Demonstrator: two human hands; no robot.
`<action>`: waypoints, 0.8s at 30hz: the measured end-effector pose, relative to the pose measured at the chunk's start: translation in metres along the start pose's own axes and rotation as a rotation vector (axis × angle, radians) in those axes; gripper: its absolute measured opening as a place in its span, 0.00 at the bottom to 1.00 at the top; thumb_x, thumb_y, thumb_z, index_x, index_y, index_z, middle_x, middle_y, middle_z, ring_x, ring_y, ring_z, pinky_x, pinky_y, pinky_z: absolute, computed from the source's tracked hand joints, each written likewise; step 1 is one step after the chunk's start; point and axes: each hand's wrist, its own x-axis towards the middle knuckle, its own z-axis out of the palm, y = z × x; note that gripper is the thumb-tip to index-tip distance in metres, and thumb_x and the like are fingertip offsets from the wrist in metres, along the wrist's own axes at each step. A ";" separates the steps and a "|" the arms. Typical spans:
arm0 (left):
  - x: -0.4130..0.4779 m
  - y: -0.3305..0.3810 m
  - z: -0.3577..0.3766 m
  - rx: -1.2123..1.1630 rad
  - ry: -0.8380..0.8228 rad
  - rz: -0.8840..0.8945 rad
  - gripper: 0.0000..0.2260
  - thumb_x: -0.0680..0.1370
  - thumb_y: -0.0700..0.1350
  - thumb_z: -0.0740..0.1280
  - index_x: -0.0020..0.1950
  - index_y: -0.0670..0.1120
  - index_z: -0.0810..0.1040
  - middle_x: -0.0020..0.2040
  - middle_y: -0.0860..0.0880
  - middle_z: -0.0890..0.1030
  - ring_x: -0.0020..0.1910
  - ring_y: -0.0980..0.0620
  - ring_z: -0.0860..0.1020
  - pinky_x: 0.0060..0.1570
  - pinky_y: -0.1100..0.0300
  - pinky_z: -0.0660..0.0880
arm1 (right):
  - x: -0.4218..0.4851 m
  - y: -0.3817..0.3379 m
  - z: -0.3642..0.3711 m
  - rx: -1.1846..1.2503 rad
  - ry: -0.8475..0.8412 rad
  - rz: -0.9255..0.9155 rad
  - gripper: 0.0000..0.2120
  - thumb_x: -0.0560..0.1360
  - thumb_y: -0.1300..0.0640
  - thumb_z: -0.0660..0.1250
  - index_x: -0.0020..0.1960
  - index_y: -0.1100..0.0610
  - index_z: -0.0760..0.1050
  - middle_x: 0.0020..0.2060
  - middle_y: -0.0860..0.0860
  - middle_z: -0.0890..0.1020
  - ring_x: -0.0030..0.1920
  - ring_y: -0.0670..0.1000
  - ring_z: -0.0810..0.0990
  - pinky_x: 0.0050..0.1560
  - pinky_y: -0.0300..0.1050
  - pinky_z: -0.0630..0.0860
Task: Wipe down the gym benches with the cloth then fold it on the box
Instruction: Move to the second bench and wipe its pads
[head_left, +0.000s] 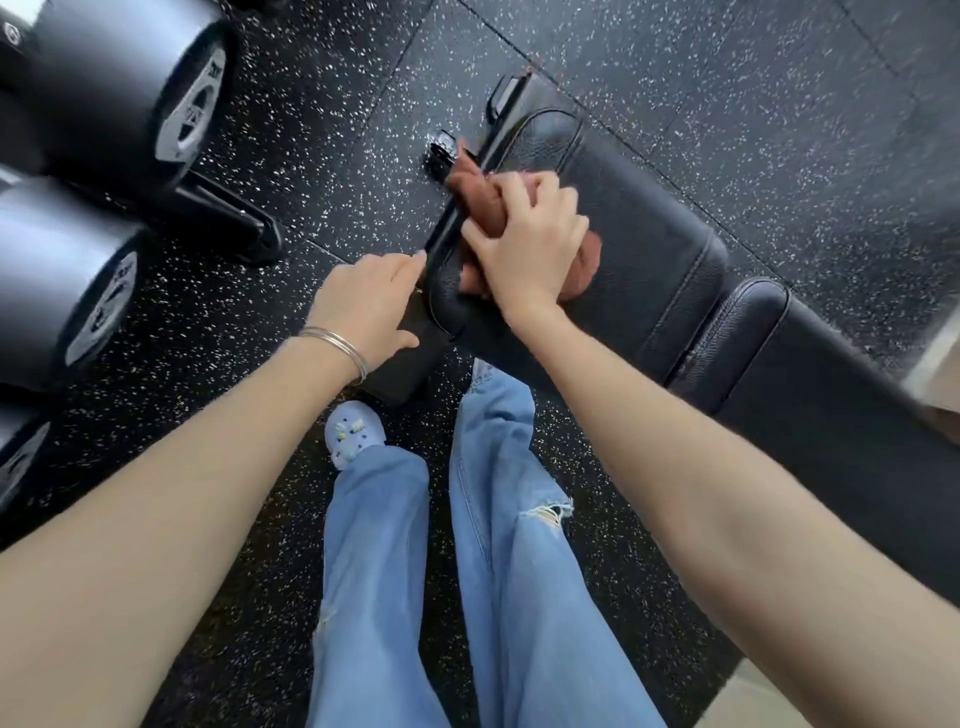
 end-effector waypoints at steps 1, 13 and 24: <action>-0.002 -0.005 -0.001 0.003 0.013 -0.021 0.39 0.73 0.53 0.71 0.76 0.43 0.54 0.72 0.45 0.66 0.67 0.42 0.68 0.61 0.47 0.68 | -0.025 -0.003 0.001 0.011 -0.027 -0.079 0.18 0.64 0.44 0.71 0.51 0.51 0.79 0.51 0.55 0.78 0.50 0.59 0.75 0.47 0.52 0.68; 0.020 -0.033 -0.029 -0.089 0.198 -0.075 0.21 0.80 0.43 0.60 0.72 0.41 0.65 0.68 0.42 0.70 0.63 0.39 0.70 0.61 0.45 0.70 | 0.014 0.026 -0.010 0.139 0.041 0.224 0.16 0.67 0.45 0.68 0.52 0.50 0.76 0.51 0.52 0.76 0.53 0.57 0.72 0.50 0.53 0.69; 0.098 -0.019 -0.077 -0.019 0.141 0.042 0.21 0.81 0.44 0.58 0.74 0.45 0.63 0.69 0.42 0.69 0.65 0.38 0.68 0.62 0.43 0.69 | -0.072 0.012 0.001 0.090 -0.028 -0.146 0.17 0.58 0.46 0.77 0.44 0.52 0.81 0.42 0.54 0.80 0.41 0.59 0.76 0.40 0.52 0.70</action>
